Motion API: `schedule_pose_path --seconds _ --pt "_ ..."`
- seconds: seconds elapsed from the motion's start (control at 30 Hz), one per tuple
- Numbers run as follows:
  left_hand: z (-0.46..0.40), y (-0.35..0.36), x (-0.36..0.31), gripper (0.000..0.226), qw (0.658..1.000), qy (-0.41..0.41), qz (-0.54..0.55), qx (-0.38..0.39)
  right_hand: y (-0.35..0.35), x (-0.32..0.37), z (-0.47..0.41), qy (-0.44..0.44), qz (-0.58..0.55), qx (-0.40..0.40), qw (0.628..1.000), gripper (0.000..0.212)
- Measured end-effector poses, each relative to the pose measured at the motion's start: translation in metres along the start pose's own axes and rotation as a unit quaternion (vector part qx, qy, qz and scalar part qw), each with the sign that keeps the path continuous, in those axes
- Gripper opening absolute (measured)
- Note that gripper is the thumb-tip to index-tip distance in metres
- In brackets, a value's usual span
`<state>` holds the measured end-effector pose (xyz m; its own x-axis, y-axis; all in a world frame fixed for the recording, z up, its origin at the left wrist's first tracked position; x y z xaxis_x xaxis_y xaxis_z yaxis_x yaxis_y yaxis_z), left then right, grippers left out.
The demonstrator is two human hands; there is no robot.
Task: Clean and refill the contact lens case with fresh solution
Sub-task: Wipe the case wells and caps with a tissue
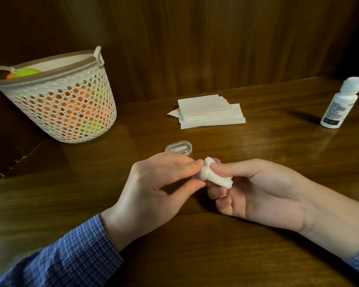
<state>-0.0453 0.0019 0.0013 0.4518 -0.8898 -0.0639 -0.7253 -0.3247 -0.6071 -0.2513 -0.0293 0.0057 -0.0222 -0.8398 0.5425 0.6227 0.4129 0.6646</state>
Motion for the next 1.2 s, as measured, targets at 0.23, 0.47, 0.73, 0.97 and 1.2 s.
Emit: schedule_pose_path --seconds 0.23,0.47,0.73,0.97,1.2 --pt "-0.001 0.001 -0.001 0.029 0.999 0.031 -0.029 0.014 -0.001 0.002 0.0 0.004 0.026 0.001 1.0 0.029" --pt "0.002 0.001 0.005 0.044 0.812 -0.43 0.383 -0.098 -0.003 0.015 0.008 -0.075 0.089 -0.082 0.99 0.021" --pt "0.001 0.005 0.006 0.02 0.529 -0.497 0.685 -0.06 -0.003 0.014 0.018 -0.407 0.438 -0.294 0.746 0.011" --pt "0.004 0.006 0.007 0.033 0.472 -0.512 0.716 -0.041 -0.008 0.006 0.011 -0.489 0.669 -0.291 0.478 0.025" --pt "-0.001 0.005 0.004 0.035 0.495 -0.518 0.697 -0.004 -0.009 0.006 0.009 -0.488 0.709 -0.279 0.426 0.019"
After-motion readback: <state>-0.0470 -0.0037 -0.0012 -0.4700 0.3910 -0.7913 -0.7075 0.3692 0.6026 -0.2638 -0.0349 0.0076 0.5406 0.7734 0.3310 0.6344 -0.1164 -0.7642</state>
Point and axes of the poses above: each hand's wrist, its own z-axis away from the middle knuckle, its own y-axis out of the palm, x = y × z, the point moved 1 cm from there along -z, towards the middle knuckle, and after that the axes turned 15 degrees about y, right-handed, at the moved point
